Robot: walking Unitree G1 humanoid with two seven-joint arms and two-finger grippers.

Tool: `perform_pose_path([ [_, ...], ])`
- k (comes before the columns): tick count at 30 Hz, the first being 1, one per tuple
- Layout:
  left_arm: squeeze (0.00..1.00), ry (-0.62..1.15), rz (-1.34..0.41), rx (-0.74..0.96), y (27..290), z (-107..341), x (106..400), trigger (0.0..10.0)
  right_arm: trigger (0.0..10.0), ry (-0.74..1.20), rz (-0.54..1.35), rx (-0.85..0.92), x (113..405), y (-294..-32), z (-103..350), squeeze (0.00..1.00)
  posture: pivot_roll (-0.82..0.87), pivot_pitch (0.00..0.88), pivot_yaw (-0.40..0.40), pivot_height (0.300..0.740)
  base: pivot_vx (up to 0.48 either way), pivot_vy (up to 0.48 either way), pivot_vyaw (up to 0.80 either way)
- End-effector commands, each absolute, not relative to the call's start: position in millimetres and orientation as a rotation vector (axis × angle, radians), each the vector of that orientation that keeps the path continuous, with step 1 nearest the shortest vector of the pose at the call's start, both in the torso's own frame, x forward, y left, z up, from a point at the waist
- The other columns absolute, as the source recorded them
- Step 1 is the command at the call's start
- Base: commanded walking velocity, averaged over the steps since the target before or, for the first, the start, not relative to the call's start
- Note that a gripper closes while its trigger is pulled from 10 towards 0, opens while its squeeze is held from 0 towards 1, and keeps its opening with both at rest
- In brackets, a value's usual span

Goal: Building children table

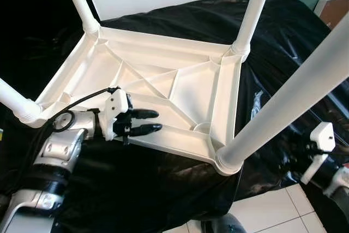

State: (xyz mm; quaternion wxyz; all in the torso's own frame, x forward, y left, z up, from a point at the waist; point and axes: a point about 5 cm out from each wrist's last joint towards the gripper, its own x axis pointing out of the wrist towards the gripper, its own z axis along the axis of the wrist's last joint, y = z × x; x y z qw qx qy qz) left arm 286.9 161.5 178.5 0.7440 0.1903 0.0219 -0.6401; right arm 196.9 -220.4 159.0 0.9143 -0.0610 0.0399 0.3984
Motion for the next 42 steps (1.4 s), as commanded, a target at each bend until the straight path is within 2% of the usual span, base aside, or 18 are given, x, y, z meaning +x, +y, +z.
perform_pose_path([
  [1,0.00,0.087,-1.541,0.417,159,177,275,10.0,10.0,0.111,0.892,-0.113,190,-216,159,0.00,-0.07,0.206,0.030,0.740,0.000,0.000,0.00],
  [5,0.00,0.140,-1.554,0.446,159,172,266,10.0,10.0,0.128,1.011,-0.116,182,-210,169,0.00,-0.07,0.207,0.029,0.740,0.000,0.000,0.00],
  [16,0.00,0.212,-1.535,0.520,156,160,259,10.0,10.0,0.124,1.126,-0.143,180,-193,176,0.00,-0.06,0.206,0.030,0.740,0.000,0.000,0.00],
  [23,0.00,0.179,-1.437,0.564,149,154,271,10.0,10.0,0.005,1.008,-0.195,202,-175,170,0.00,-0.06,0.200,0.035,0.740,0.000,0.000,0.00],
  [28,0.00,0.168,-1.367,0.592,146,151,280,10.0,10.0,-0.021,0.951,-0.194,212,-171,167,0.00,-0.06,0.197,0.037,0.740,0.000,0.000,0.00],
  [36,0.00,0.133,-1.246,0.647,143,151,298,10.0,10.0,-0.052,0.864,-0.219,228,-176,166,0.00,-0.06,0.192,0.037,0.740,0.000,0.000,0.00],
  [42,0.00,0.055,-1.058,0.656,136,160,325,10.0,10.0,-0.119,0.699,-0.259,253,-191,172,0.00,-0.06,0.182,0.036,0.740,0.000,0.000,0.00],
])
